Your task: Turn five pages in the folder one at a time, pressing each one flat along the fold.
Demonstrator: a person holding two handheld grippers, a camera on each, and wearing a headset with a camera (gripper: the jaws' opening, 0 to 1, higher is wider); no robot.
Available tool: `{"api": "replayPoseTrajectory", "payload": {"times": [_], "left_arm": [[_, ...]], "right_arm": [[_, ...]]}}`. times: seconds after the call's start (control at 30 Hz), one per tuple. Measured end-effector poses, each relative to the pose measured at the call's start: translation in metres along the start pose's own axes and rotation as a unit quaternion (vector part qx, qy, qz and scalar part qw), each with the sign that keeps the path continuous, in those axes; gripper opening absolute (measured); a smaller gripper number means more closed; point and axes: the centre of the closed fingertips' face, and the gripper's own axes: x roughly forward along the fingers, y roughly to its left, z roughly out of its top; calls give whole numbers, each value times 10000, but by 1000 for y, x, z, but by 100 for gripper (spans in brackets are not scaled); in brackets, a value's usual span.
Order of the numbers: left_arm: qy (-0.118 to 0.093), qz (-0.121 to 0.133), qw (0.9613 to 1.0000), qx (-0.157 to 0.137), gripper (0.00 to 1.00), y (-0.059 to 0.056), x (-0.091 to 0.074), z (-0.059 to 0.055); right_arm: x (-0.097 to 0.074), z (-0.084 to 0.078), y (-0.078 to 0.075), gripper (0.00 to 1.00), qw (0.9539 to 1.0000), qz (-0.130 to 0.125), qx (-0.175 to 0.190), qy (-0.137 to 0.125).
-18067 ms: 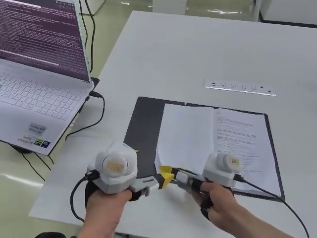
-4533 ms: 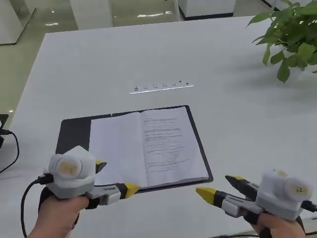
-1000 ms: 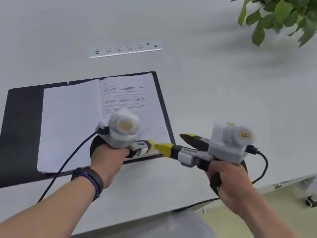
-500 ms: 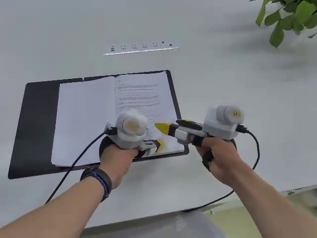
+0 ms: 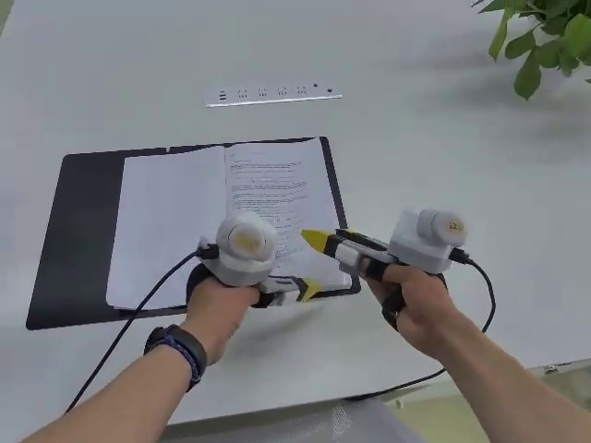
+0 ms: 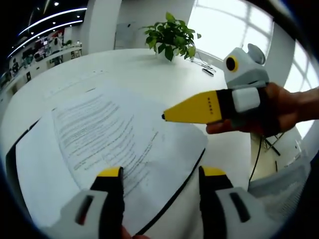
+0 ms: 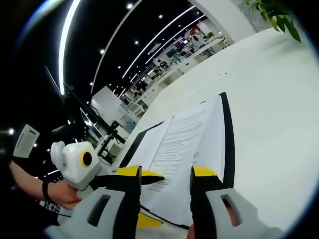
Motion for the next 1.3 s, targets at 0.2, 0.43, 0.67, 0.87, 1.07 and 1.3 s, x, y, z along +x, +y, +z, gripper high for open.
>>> {"api": "replayPoseTrajectory", "payload": {"times": [0.2,0.43,0.67,0.87,1.07,1.3], "left_arm": [[-161,151,9997,-101,63,4,-22,1],[-303,439,9985,-127,65,15,-57,-4],[-480,632,9967,-175,65,25,-79,0],[-635,764,9949,-178,66,35,-94,7],[-740,845,9933,-267,66,41,-106,7],[-814,951,9918,-271,67,49,-121,8]], "right_arm": [[-2,0,2,18,9998,-37,34,-189],[-2,3,7,0,9994,35,151,-309],[-2,2,15,0,9996,60,98,-260],[-1,6,20,0,9994,82,160,-290],[1,9,28,0,9995,92,74,-300],[4,11,37,0,9993,105,43,-350]]}}
